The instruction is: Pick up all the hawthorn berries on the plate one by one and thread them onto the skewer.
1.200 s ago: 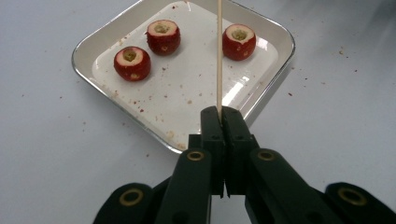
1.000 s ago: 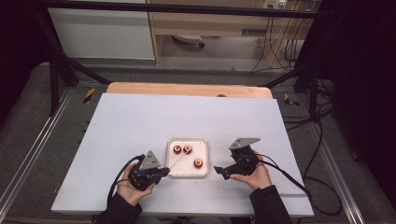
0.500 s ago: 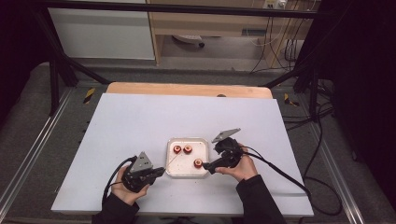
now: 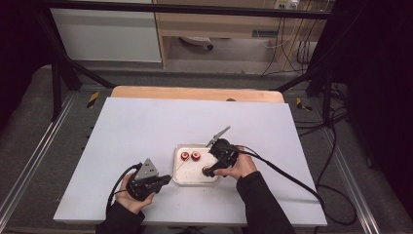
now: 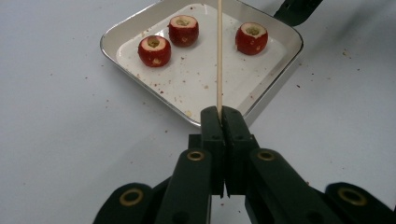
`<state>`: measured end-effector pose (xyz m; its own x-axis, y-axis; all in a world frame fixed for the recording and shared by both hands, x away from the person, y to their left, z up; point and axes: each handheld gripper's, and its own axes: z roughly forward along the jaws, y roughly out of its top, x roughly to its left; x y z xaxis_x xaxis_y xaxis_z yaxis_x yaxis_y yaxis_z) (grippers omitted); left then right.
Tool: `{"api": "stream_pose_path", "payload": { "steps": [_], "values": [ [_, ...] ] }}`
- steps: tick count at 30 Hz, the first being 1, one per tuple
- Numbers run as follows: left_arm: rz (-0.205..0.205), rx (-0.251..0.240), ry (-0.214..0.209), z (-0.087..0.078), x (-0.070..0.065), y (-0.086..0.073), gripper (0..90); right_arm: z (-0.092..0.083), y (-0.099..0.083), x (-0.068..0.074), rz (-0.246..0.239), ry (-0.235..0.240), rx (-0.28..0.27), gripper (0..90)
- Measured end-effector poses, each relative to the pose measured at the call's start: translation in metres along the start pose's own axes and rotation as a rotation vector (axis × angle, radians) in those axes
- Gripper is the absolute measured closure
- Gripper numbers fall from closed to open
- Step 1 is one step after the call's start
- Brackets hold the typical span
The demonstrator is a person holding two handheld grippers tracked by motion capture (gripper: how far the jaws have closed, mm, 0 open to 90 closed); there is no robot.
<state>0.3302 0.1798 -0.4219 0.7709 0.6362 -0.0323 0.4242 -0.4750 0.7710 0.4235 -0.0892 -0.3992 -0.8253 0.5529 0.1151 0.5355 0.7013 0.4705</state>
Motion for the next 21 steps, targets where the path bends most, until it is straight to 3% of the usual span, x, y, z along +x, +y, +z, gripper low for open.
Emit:
{"api": "stream_pose_path", "payload": {
  "steps": [2, 10, 17, 21],
  "values": [
    [0.002, 0.003, -0.001, 0.001, 0.000, 0.000, 88.5, 0.002, 0.004, 0.001, -0.020, 0.013, 0.010, 27.9],
    [-0.003, 0.010, 0.000, 0.002, 0.001, -0.001, 88.5, 0.011, 0.014, -0.001, -0.023, 0.048, 0.070, 43.1],
    [-0.004, 0.016, -0.002, 0.003, 0.001, -0.001, 88.5, 0.021, 0.013, -0.003, -0.026, 0.057, 0.124, 48.9],
    [-0.004, 0.018, -0.001, 0.003, 0.001, -0.001, 88.5, 0.021, 0.014, -0.004, -0.016, 0.066, 0.125, 53.2]
  ]
}}
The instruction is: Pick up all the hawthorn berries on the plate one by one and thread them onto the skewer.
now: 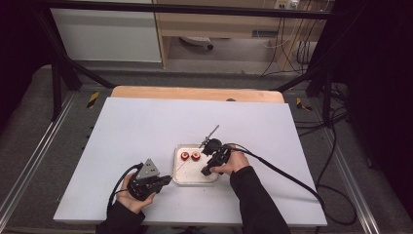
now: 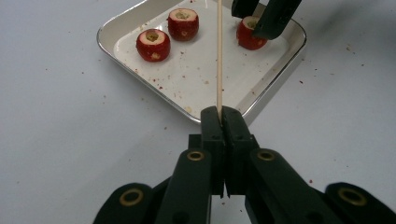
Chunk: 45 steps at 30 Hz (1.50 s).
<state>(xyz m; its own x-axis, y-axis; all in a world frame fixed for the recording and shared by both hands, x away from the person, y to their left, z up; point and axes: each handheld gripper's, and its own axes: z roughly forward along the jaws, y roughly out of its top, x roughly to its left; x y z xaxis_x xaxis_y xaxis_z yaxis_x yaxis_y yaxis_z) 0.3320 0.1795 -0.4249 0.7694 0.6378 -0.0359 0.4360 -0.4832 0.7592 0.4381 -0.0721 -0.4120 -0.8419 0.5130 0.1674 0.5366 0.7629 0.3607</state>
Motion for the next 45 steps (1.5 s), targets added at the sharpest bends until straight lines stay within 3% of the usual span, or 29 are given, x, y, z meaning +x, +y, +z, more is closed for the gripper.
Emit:
{"api": "stream_pose_path", "payload": {
  "steps": [12, 20, 35, 45],
  "values": [
    [0.002, 0.001, -0.001, 0.000, 0.000, 0.000, 88.5, 0.004, 0.000, -0.002, 0.008, 0.012, 0.023, 60.4],
    [0.004, -0.008, 0.003, -0.001, -0.001, 0.000, 88.5, -0.005, 0.000, -0.001, 0.041, 0.011, -0.010, 60.7],
    [0.002, -0.022, 0.014, -0.002, -0.002, 0.000, 88.5, -0.035, -0.013, 0.003, 0.154, 0.020, -0.209, 61.0],
    [-0.005, -0.030, 0.018, 0.001, -0.006, 0.000, 88.5, -0.044, -0.041, -0.001, 0.249, 0.037, -0.412, 61.0]
  ]
}}
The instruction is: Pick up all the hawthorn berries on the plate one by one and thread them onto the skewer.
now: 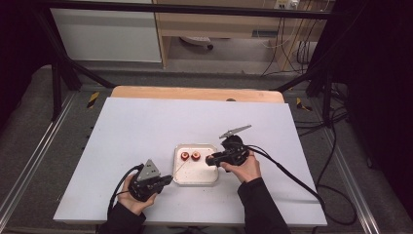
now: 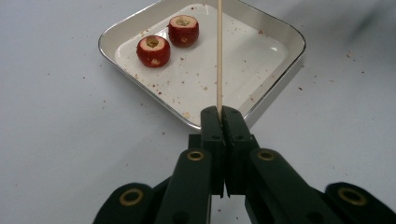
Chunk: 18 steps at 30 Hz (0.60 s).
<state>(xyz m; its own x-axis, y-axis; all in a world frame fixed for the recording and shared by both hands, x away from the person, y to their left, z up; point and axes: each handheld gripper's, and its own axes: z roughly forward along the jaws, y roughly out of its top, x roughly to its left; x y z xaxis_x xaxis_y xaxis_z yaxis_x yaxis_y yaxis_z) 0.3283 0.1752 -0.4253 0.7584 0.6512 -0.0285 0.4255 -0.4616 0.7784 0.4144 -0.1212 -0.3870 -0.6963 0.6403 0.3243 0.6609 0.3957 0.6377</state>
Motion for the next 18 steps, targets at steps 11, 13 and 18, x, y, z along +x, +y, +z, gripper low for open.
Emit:
{"api": "stream_pose_path", "payload": {
  "steps": [11, 13, 18],
  "values": [
    [-0.029, -0.014, 0.017, 0.005, -0.007, 0.001, 88.5, -0.015, -0.019, -0.009, 0.117, 0.026, -0.207, 61.1],
    [-0.034, -0.022, 0.024, 0.005, -0.008, 0.002, 88.5, -0.016, -0.020, -0.010, 0.137, 0.035, -0.248, 61.1],
    [-0.042, -0.039, 0.040, 0.006, -0.010, 0.004, 88.5, -0.018, -0.022, -0.011, 0.172, 0.060, -0.325, 61.1]
  ]
}}
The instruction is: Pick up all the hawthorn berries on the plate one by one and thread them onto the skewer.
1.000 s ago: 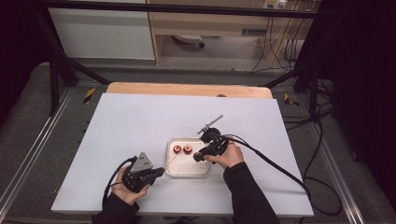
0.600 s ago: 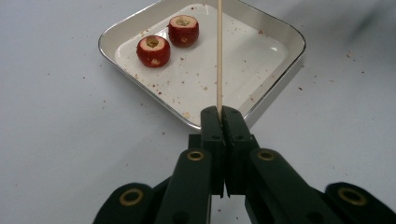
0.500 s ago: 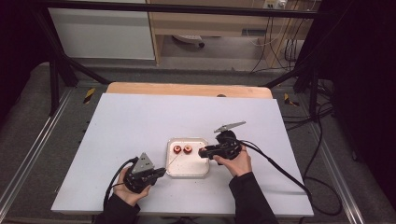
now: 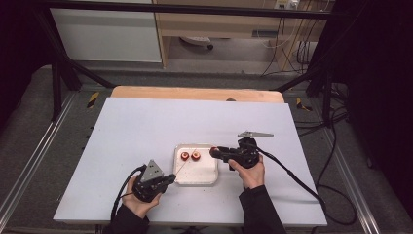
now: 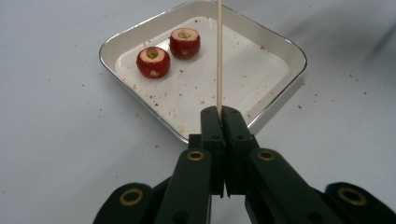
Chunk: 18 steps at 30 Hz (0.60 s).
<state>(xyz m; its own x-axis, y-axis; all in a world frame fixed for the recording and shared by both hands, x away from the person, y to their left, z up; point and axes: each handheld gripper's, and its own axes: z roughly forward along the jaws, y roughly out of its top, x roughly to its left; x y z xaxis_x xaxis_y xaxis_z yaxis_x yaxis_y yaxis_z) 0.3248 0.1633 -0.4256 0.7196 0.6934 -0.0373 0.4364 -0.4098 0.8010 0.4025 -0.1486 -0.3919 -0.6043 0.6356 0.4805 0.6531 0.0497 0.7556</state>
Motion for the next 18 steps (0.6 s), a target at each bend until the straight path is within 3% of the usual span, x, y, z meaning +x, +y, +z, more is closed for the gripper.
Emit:
{"api": "stream_pose_path", "payload": {
  "steps": [18],
  "values": [
    [-0.066, -0.060, 0.001, 0.010, -0.012, 0.009, 88.5, -0.001, 0.006, -0.001, 0.131, 0.037, -0.247, 61.2]
  ]
}}
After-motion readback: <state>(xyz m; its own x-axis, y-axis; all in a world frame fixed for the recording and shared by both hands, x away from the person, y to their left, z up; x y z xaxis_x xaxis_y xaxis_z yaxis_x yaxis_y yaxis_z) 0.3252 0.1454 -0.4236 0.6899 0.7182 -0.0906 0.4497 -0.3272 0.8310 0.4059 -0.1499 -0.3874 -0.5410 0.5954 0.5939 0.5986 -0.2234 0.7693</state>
